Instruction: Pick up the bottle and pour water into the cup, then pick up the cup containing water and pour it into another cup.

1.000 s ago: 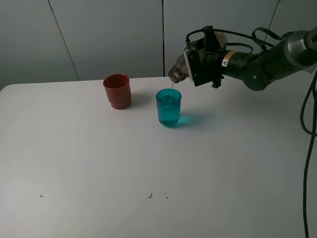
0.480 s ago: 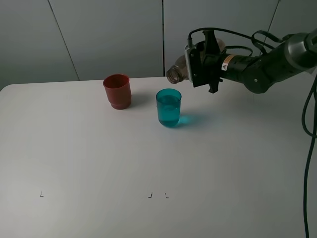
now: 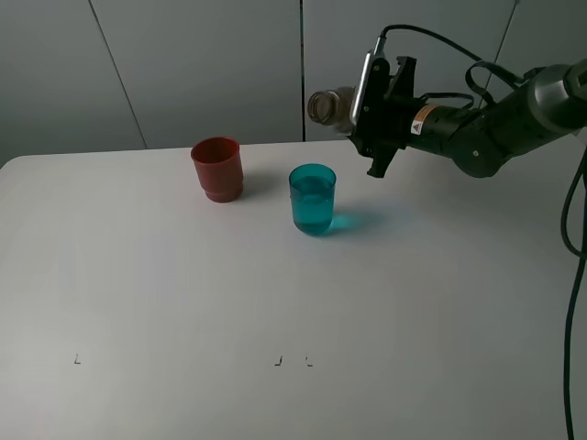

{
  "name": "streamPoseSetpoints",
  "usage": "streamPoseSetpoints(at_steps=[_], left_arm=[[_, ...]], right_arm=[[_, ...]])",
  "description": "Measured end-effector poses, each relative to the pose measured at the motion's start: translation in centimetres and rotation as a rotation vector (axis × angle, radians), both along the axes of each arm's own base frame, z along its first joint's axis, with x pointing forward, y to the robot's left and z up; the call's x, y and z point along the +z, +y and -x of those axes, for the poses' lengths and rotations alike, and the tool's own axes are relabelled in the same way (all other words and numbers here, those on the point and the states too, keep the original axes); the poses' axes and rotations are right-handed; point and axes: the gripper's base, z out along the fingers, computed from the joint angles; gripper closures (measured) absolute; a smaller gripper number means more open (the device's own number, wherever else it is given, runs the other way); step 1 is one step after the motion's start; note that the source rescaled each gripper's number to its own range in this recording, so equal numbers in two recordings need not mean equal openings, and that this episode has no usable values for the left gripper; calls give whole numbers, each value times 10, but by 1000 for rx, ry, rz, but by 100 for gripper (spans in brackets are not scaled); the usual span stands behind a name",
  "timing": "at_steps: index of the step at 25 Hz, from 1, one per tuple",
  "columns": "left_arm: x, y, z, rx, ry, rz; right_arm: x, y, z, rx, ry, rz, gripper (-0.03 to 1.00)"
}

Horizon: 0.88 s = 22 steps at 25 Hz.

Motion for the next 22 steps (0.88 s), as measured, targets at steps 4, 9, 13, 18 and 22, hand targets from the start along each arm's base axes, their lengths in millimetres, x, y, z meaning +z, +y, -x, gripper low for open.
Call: streamPoseSetpoints(at_steps=[4, 9, 13, 18, 22], left_arm=[[0, 0, 0, 3, 0, 6], [0, 0, 0, 3, 0, 6], [0, 0, 0, 3, 0, 6], [0, 0, 0, 3, 0, 6], [0, 0, 0, 3, 0, 6]], right_arm=[[1, -1, -1, -64, 80, -150, 97], [1, -2, -1, -139, 166, -313, 97], [3, -9, -4, -190, 213, -439, 97], [8, -28, -9, -295, 293, -640, 97], [9, -47, -13, -397, 367, -827, 97]])
